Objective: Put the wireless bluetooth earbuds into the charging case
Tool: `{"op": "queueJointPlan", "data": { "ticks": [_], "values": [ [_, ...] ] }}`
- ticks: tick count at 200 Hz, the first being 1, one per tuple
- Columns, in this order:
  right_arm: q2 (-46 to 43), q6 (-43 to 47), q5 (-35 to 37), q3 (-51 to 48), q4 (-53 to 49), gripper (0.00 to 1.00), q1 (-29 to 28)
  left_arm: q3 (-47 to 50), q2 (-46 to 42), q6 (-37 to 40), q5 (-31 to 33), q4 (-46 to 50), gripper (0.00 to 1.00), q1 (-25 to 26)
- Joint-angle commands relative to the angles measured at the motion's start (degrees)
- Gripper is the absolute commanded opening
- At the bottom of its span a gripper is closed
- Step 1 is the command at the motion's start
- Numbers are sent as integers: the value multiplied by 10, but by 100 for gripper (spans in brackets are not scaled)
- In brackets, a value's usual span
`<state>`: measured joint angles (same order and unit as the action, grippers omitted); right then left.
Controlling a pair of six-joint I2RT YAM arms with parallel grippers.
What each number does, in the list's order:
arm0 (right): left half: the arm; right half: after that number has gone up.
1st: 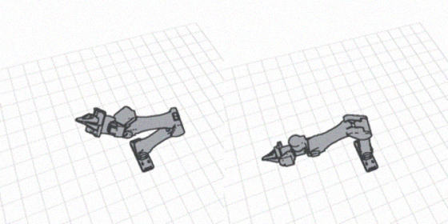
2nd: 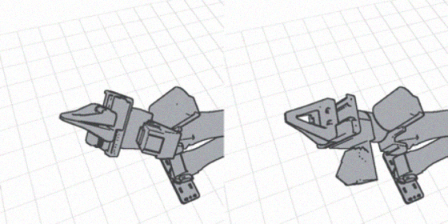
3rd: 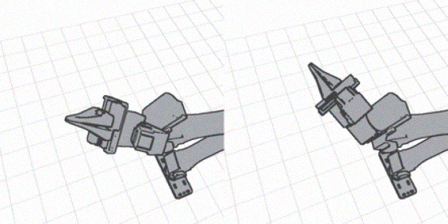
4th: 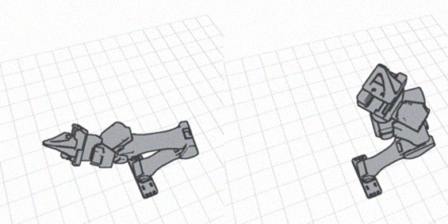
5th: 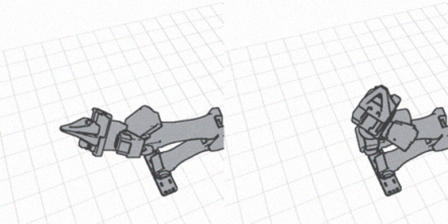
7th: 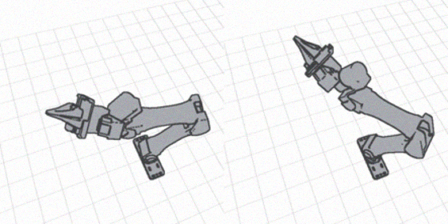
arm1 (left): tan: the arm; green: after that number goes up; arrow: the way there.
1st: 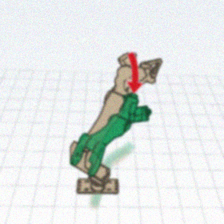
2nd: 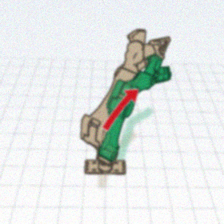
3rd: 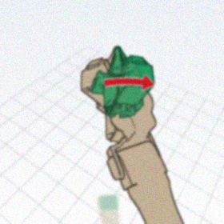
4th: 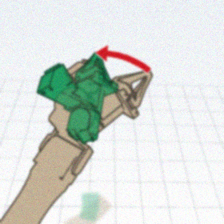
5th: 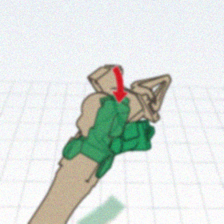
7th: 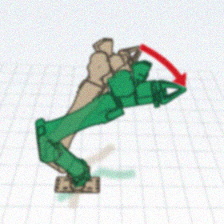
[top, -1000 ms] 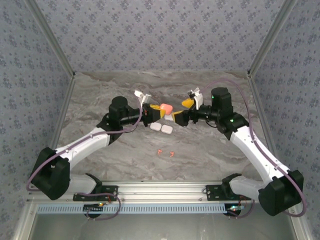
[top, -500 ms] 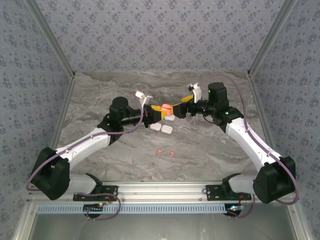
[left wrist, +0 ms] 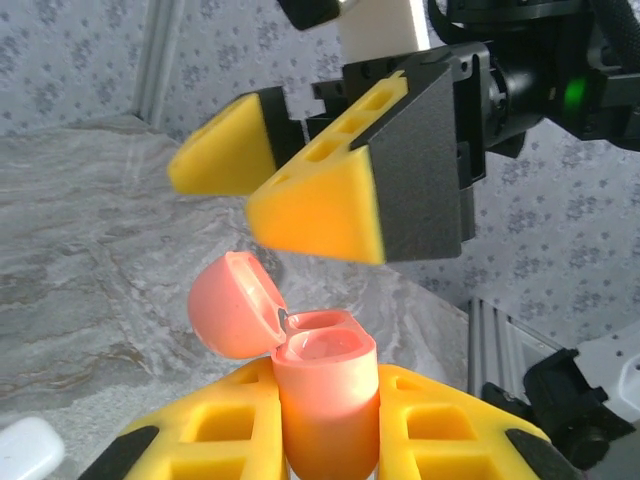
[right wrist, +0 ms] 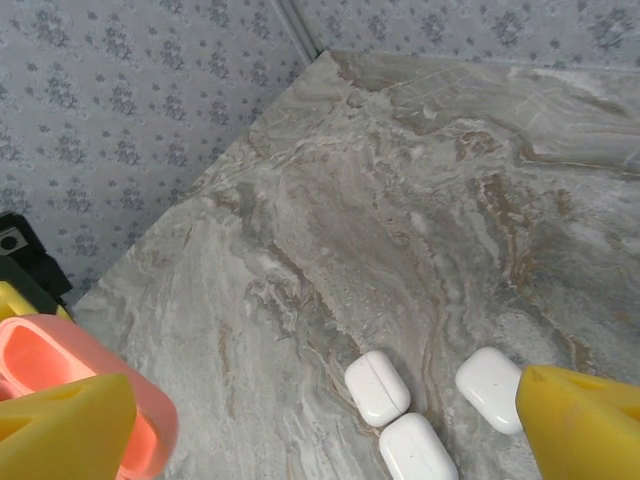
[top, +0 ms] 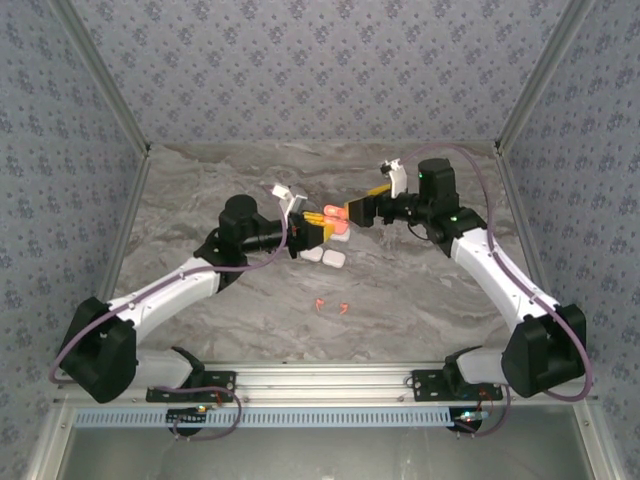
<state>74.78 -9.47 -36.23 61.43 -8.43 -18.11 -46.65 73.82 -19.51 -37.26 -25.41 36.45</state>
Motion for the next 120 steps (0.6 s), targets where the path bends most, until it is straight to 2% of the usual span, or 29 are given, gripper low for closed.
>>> {"op": "queueJointPlan", "data": {
  "ticks": [1,39,63,120],
  "values": [
    [-45,-8,8,-1,-22,100,17,-2,-30,45,61,40,10,3],
    [-66,-1,25,-32,-87,100,19,27,-73,91,156,98,9,3],
    [-60,7,54,-55,-116,100,-5,45,-110,115,195,134,9,3],
    [35,23,101,-81,-127,70,-136,107,-227,139,257,153,9,2]
  ]
}}
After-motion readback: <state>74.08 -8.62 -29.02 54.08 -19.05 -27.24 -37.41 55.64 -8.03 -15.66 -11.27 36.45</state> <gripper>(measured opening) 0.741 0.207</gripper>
